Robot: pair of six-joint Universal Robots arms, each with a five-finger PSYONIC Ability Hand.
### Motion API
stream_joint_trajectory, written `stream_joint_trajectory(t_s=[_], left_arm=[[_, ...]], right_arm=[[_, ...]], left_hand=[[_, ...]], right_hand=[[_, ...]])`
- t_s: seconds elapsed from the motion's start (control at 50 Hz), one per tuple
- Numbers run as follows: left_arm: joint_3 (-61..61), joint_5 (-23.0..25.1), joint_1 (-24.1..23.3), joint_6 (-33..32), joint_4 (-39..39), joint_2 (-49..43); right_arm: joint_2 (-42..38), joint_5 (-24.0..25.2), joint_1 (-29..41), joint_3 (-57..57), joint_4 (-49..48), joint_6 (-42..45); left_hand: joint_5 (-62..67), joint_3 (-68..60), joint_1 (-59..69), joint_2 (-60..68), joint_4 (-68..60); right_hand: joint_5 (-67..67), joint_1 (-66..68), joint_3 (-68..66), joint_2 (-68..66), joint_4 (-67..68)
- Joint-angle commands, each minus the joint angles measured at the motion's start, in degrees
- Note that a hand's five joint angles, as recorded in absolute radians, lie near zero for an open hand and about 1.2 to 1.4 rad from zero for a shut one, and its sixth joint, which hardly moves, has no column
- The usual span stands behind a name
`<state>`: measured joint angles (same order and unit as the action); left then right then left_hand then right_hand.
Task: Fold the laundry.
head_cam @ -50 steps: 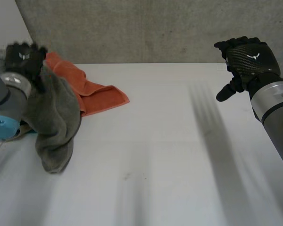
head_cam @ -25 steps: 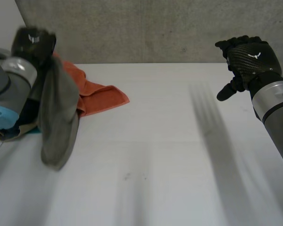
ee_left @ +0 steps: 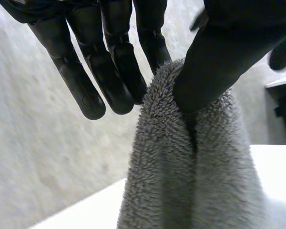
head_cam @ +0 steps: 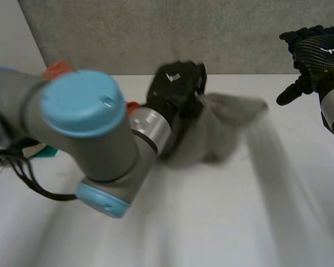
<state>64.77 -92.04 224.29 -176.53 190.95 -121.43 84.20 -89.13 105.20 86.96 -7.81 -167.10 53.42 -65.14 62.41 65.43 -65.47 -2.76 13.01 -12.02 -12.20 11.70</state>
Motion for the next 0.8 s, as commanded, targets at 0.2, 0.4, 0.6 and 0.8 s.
stream_joint_trajectory(t_s=[0.2, 0.4, 0.6, 0.8], left_arm=[[-0.2, 0.0, 3.9, -0.5, -4.9, 1.0], [10.2, 1.1, 8.9, -17.1, -4.4, 6.2], [13.1, 10.9, 10.9, -32.9, -4.8, -2.0], [8.5, 12.7, 8.4, -33.3, -3.9, -8.9]], right_arm=[[-4.7, 2.7, -1.1, -1.7, 4.5, 8.2], [-5.6, 12.7, -3.2, -6.5, 33.9, 17.3], [-7.4, 14.7, -3.8, 1.4, 30.0, 14.2], [-7.9, 14.9, -3.3, 14.0, 16.2, 7.3]], left_hand=[[-51.5, 53.2, -50.5, -53.5, 53.6], [-51.4, 53.1, -50.3, -53.4, 53.4], [-50.3, 52.1, -49.3, -52.4, 52.4], [-36.2, 38.0, -35.2, -38.2, 38.3]], right_hand=[[2.8, -3.0, 2.0, 2.2, -1.7], [2.8, -3.0, 2.0, 2.2, -1.7], [2.8, -3.0, 2.0, 2.2, -1.7], [2.8, -3.0, 2.0, 2.2, -1.7]])
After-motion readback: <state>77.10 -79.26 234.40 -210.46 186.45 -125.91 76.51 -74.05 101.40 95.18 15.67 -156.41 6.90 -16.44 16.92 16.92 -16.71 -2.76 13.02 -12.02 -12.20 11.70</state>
